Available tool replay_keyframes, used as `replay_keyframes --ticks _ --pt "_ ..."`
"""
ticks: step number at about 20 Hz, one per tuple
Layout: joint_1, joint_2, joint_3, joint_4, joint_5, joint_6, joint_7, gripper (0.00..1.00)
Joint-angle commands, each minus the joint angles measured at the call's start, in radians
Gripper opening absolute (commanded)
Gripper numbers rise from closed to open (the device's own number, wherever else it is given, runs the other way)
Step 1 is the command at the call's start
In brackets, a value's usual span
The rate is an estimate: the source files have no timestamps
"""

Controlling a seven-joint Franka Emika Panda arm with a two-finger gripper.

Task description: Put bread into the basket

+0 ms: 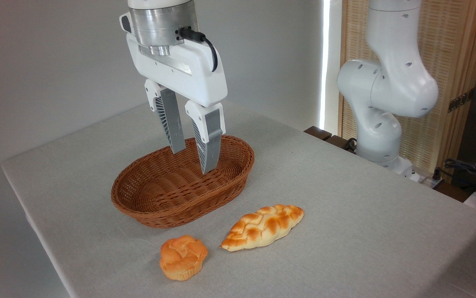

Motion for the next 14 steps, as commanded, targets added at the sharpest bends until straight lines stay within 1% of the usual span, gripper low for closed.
replay_keyframes --ticks 1,10,14 --pt "0.002 0.0 0.006 0.015 -0.004 -0.031 0.005 1.0" --pt "0.002 0.002 0.006 0.016 -0.004 -0.03 -0.001 1.0" --pt "0.002 0.022 0.004 0.016 -0.001 -0.01 -0.006 1.0"
